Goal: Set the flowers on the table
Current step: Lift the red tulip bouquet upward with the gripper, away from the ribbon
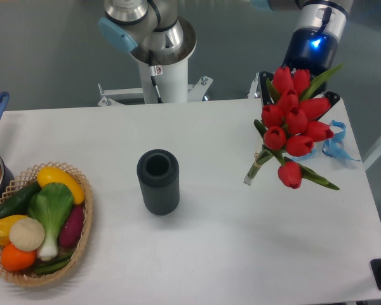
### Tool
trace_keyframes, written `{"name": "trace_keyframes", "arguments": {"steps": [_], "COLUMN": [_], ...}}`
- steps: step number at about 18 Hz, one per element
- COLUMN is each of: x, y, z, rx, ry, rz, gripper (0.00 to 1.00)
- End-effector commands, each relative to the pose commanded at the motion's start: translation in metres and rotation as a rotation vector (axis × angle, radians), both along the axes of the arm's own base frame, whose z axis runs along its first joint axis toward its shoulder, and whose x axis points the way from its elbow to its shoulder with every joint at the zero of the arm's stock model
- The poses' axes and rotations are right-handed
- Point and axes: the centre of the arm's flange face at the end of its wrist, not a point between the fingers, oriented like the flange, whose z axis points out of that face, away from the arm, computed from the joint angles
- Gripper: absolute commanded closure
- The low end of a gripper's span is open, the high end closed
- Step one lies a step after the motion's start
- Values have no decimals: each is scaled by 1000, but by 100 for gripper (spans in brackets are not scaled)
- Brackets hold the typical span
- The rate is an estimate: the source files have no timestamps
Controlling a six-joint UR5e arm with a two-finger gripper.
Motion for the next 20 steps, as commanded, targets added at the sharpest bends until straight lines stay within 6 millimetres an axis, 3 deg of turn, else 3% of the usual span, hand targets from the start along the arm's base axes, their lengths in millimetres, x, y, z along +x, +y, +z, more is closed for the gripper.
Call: {"name": "trace_keyframes", "arguments": {"steps": [9,17,20], "x": [-3,-3,1], "y": [-7,-18,-16], "z": [9,11,3], "rx": [-36,-231,-344], "ry": [37,115,165], "rz": [34,149,173], "gripper": [63,64,64]}}
